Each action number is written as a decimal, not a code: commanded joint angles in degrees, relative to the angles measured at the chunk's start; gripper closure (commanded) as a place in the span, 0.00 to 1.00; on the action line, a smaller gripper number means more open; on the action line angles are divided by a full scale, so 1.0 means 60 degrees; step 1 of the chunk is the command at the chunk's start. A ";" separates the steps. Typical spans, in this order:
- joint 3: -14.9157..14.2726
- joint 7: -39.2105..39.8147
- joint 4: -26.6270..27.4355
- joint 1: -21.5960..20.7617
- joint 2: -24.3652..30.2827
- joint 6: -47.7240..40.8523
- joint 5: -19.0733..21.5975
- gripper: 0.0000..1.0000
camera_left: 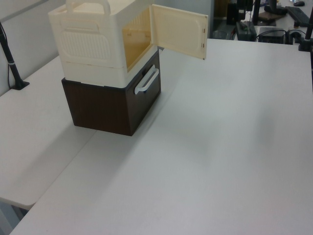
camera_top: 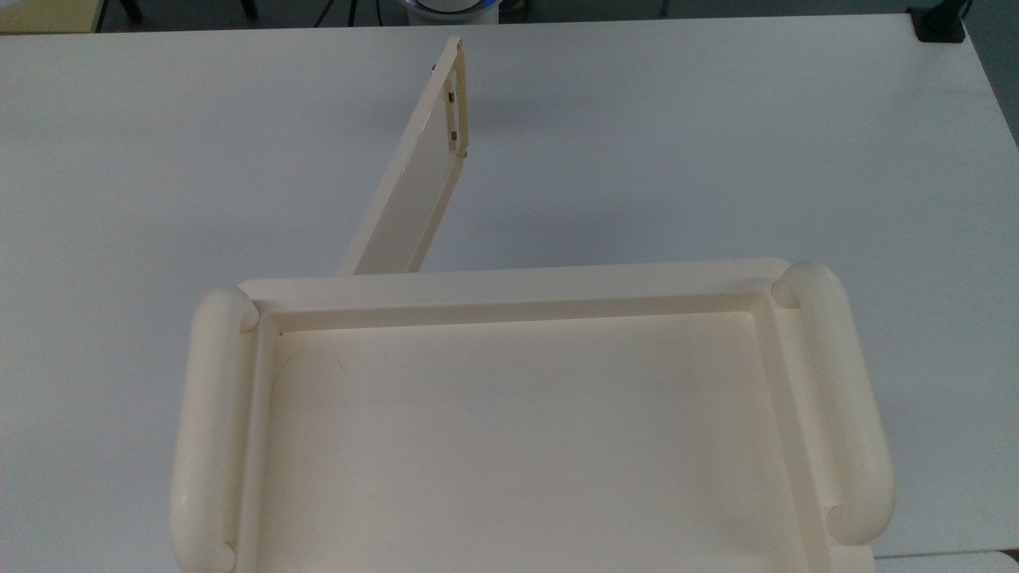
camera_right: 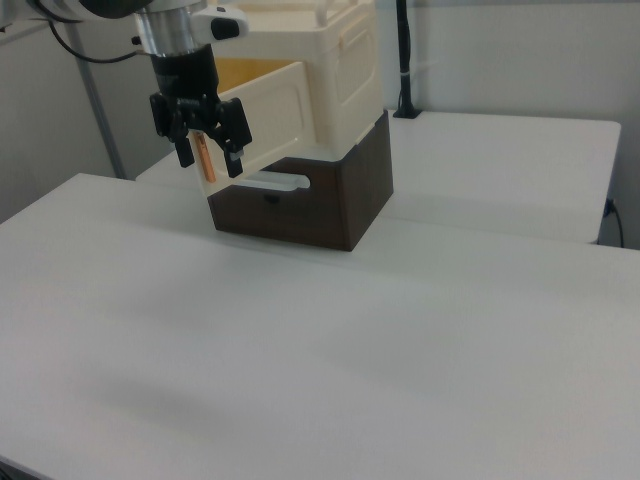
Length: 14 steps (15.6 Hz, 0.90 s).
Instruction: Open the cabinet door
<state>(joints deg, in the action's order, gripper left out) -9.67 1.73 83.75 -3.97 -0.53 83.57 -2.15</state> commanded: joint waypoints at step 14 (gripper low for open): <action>0.0044 0.0165 0.0367 0.0574 -0.0102 0.0749 0.0066 0.00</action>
<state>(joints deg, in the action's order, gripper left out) -9.67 2.17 84.49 -0.87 -1.54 86.20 -2.16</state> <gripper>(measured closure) 0.000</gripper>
